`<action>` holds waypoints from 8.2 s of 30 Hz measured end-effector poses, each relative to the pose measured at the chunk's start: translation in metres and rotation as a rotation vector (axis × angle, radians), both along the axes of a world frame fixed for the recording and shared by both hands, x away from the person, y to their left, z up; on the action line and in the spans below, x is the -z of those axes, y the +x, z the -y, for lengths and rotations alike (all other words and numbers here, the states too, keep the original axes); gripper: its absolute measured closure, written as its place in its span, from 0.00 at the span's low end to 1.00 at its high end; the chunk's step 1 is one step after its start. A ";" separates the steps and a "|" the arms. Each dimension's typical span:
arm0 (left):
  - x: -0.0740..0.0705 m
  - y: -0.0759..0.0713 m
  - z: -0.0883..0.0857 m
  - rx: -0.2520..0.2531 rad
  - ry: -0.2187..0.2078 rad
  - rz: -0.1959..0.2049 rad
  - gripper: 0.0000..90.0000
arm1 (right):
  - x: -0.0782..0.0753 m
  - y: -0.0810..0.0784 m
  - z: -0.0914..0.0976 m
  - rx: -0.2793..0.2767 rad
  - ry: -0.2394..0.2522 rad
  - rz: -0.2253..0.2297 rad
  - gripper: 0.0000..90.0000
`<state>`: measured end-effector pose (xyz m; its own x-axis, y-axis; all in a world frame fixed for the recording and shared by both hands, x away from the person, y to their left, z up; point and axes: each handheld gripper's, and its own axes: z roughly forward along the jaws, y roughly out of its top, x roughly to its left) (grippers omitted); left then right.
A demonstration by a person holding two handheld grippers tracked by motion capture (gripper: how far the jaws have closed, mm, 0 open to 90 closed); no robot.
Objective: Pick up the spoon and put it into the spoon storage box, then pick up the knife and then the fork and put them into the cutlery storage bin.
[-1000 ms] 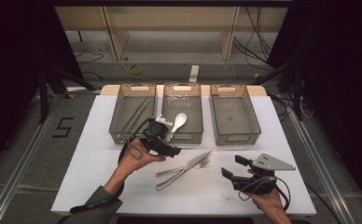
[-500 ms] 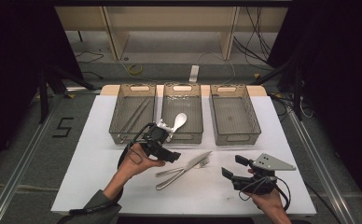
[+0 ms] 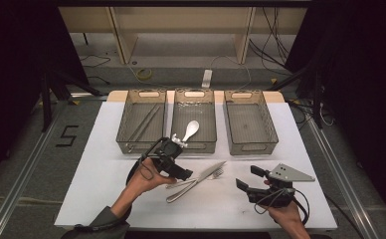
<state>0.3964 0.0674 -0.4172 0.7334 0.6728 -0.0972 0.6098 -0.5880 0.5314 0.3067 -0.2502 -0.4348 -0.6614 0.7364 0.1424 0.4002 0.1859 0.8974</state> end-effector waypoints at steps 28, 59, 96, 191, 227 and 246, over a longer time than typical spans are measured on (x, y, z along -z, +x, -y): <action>0.022 -0.018 0.015 0.129 0.083 -0.087 0.48 | -0.001 -0.003 -0.002 -0.005 -0.020 0.009 0.31; 0.047 -0.020 0.024 0.149 0.182 -0.073 0.79 | -0.001 -0.003 -0.004 -0.003 -0.020 0.004 0.31; 0.034 -0.020 0.015 0.206 0.063 -0.076 0.92 | -0.004 -0.003 -0.005 -0.028 -0.017 0.012 0.31; -0.022 -0.027 0.015 0.290 -0.148 -0.010 0.34 | 0.013 0.000 -0.092 -0.573 -0.757 0.155 0.93; 0.013 -0.032 -0.079 -0.019 -0.264 0.069 0.26 | -0.056 0.136 -0.014 -0.001 -0.470 -0.038 0.93; 0.010 -0.037 -0.080 -0.027 -0.305 0.139 0.23 | -0.056 0.227 -0.016 0.195 -0.481 -0.153 0.93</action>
